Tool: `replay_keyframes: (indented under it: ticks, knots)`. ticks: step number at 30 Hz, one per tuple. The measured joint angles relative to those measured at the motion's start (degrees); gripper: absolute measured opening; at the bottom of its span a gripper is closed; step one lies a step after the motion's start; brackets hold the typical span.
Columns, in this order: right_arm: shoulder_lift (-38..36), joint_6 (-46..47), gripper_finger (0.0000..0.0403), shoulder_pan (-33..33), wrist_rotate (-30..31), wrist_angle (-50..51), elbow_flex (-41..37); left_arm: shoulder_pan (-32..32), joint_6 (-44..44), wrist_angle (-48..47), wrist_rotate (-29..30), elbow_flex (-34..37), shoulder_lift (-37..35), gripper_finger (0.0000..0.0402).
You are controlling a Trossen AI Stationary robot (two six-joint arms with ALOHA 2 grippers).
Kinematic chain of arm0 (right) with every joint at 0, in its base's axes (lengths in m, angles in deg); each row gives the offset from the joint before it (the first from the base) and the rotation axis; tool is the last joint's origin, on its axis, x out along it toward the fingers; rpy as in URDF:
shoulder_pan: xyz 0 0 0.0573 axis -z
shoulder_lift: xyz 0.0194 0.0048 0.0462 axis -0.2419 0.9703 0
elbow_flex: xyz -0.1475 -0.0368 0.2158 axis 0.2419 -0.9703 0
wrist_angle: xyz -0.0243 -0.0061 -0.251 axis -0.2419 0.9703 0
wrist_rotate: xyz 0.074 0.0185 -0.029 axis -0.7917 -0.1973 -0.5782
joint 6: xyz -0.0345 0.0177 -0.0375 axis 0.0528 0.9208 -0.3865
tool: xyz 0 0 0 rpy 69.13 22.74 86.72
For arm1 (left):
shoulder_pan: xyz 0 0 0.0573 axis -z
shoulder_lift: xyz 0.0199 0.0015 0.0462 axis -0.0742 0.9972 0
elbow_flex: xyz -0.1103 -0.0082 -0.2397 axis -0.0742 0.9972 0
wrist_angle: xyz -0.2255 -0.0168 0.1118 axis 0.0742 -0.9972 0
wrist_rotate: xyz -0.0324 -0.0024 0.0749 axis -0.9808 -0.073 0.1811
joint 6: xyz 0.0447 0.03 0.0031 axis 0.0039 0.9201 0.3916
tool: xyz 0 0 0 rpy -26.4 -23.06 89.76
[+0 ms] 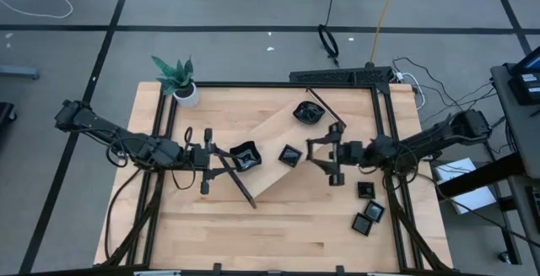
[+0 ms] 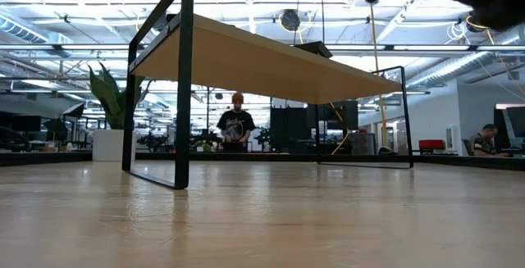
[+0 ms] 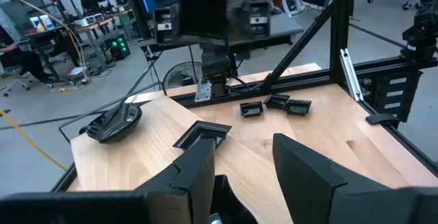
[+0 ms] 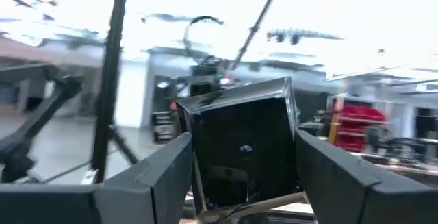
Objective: Pick & Place Mini shaped plates
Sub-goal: Stack the square plate on top of the other square plate
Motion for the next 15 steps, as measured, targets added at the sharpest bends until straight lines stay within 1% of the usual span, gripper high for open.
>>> replay_keyframes:
  ticks: [2,5,8,11,15]
  knots:
    - [0.7,0.0,0.0235,0.0,2.2,-5.1,-3.7,0.0,0.0,0.0,0.0,0.0,0.0,0.0152]
    - [2.1,0.0,0.0235,0.0,3.6,-7.3,-6.1,0.0,0.0,0.0,0.0,0.0,0.0,0.0152]
    - [3.5,0.6,0.0235,0.0,3.5,-7.1,-6.2,0.0,0.0,0.0,0.0,0.0,0.0,0.0152]
    - [6.5,1.9,0.0235,0.0,3.4,-6.3,-5.9,0.0,0.0,0.0,0.0,0.0,0.0,0.0152]
    - [12.3,2.1,0.0235,0.0,3.6,-10.3,-5.0,0.0,0.0,0.0,0.0,0.0,0.0,0.0152]
